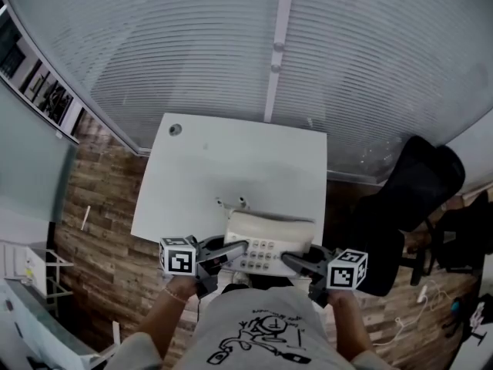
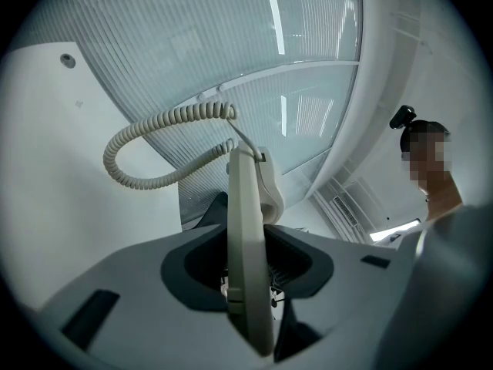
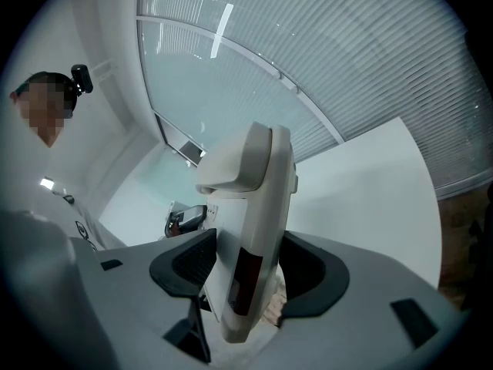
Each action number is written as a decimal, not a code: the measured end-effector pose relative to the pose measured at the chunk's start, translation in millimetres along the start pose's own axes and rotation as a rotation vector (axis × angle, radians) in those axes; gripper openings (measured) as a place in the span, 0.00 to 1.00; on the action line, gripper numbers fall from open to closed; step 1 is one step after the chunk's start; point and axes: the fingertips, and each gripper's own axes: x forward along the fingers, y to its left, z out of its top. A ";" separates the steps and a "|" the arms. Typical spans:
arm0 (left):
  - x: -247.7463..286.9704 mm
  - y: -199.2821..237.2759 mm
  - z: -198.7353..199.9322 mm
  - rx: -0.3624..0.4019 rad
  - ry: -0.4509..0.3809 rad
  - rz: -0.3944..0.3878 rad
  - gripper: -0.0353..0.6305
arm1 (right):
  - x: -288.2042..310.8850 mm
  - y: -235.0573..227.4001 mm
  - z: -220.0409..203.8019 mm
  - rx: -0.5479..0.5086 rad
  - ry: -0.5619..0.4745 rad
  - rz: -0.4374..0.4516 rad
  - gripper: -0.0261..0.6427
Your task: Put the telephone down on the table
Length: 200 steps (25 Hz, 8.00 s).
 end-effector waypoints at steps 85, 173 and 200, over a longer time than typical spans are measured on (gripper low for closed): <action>87.6 149.6 12.6 -0.170 0.131 0.088 0.28 | 30.8 -156.4 23.9 0.127 0.113 -0.077 0.44; 85.2 272.9 -37.9 -0.194 0.298 0.387 0.41 | 80.8 -239.3 -30.1 0.284 0.243 -0.234 0.44; 77.0 277.7 -37.1 -0.173 0.344 0.509 0.44 | 86.2 -238.2 -30.0 0.235 0.283 -0.289 0.46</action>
